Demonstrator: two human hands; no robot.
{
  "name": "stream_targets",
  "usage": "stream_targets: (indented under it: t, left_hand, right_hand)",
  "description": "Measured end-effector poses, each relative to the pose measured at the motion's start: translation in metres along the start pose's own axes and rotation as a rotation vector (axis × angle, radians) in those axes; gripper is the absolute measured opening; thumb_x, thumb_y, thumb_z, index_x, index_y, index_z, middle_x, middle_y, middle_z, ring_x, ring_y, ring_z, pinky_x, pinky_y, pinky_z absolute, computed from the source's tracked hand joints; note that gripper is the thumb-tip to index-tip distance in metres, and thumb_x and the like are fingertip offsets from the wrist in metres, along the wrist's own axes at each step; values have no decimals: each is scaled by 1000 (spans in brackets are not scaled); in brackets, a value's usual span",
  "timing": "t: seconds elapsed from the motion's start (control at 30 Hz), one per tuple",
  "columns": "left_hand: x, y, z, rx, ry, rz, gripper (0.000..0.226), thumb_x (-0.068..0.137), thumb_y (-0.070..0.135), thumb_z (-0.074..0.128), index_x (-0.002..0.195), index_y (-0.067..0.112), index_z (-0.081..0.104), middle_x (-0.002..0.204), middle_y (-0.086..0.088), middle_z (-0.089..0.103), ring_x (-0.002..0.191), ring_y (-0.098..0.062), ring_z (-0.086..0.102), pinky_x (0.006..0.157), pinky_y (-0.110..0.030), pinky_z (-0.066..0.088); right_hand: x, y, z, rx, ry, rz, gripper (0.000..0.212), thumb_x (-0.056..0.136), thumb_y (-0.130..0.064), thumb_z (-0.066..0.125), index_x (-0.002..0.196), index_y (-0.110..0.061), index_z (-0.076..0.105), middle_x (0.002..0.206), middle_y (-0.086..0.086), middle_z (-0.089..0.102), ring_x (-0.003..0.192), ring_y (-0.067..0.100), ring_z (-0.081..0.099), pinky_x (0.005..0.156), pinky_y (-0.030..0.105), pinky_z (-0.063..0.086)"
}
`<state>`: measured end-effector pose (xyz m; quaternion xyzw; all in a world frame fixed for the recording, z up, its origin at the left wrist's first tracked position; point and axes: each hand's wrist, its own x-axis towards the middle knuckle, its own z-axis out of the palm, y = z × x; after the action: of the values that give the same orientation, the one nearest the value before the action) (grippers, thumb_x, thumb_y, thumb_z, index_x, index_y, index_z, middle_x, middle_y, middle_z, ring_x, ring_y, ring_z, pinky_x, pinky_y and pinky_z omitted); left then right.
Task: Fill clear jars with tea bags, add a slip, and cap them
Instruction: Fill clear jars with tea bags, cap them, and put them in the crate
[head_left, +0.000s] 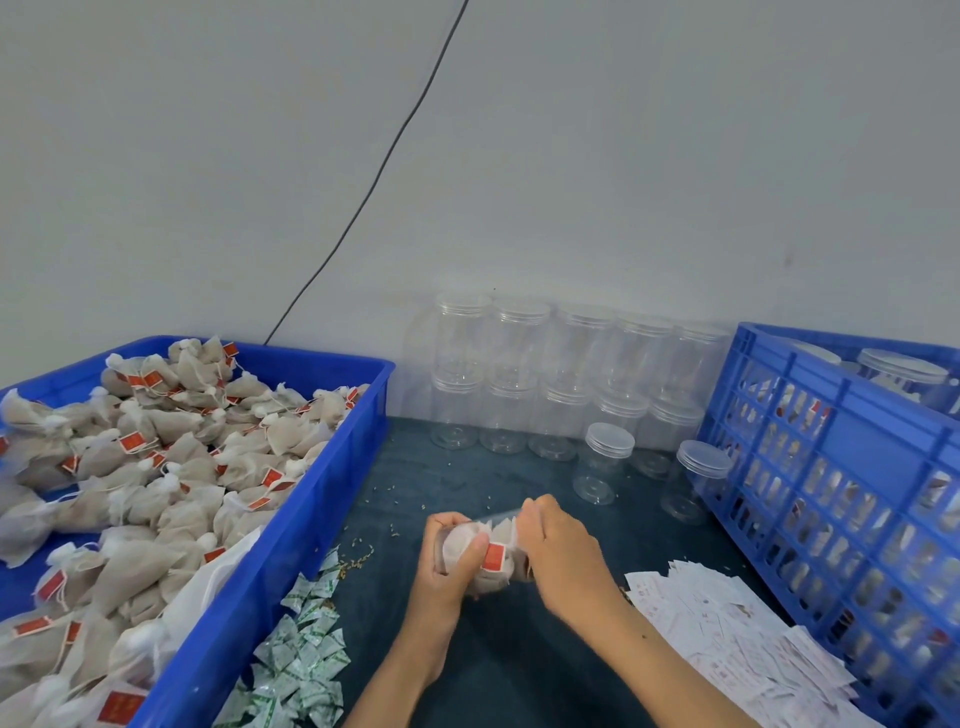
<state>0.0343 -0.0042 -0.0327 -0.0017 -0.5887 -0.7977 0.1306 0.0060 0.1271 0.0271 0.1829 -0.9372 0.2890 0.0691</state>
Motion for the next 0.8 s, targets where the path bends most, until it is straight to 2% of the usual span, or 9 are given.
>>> stream_targets:
  t: [0.1,0.17,0.23,0.27,0.37,0.47,0.57,0.7,0.8]
  left_hand:
    - [0,-1,1,-51,-26,1,60,62,48,74,105,14,50,87,-4,60,75,-15,59,65,-30,47]
    - [1,1,3,-110,-18,-42,61,61,50,71,104,13,50,81,-2,59,68,-12,55,61,-28,40]
    - [3,2,2,-154,-16,-99,55,68,50,67,103,11,51,79,-3,58,66,-12,52,58,-27,35]
    - [3,2,1,-173,-18,-121,49,73,49,64,101,11,51,81,-5,58,69,-14,52,59,-27,35]
    - [3,3,-1,-176,-3,-143,41,76,46,58,98,12,50,81,-6,58,69,-15,52,59,-27,36]
    - [3,4,0,-123,42,-100,41,74,41,58,102,13,49,79,-2,58,64,-10,50,56,-26,34]
    - [3,4,2,-100,47,-86,42,75,40,58,105,13,49,81,-4,58,66,-11,50,57,-27,34]
    - [4,5,0,-193,-36,-166,45,87,45,60,108,7,56,92,-12,62,74,-16,57,61,-27,39]
    - [5,4,-1,-251,-116,-226,48,84,54,49,93,10,64,81,-10,64,64,-14,55,57,-27,34]
  right_hand:
    - [0,1,-6,106,-155,68,32,101,-48,17,100,-22,37,113,9,56,96,29,59,76,37,53]
    - [-2,4,-7,267,-167,8,45,91,-68,18,118,-38,39,122,-6,51,98,18,58,80,33,50]
    - [-6,11,-7,270,-153,-202,52,85,-77,20,134,-59,21,135,-24,36,108,12,55,92,36,46]
    - [-8,15,-7,218,-141,-296,54,86,-75,21,137,-59,15,136,-30,31,108,9,55,92,35,45]
    - [-8,19,-3,145,-115,-350,41,96,-59,27,136,-54,20,131,-30,34,101,7,56,89,35,47]
    - [-6,12,2,281,-142,-118,16,98,-57,28,107,-47,36,108,-11,51,85,11,53,84,40,48]
    - [-1,5,-2,254,-156,17,32,92,-67,26,89,-36,35,91,-8,54,75,13,52,75,35,46]
    - [-6,-2,-9,71,-56,-160,58,84,-73,17,128,-38,31,125,-19,45,98,14,57,86,35,43]
    - [-8,-3,-7,-84,28,-300,55,89,-68,14,126,-32,33,117,-14,42,85,11,55,75,30,45]
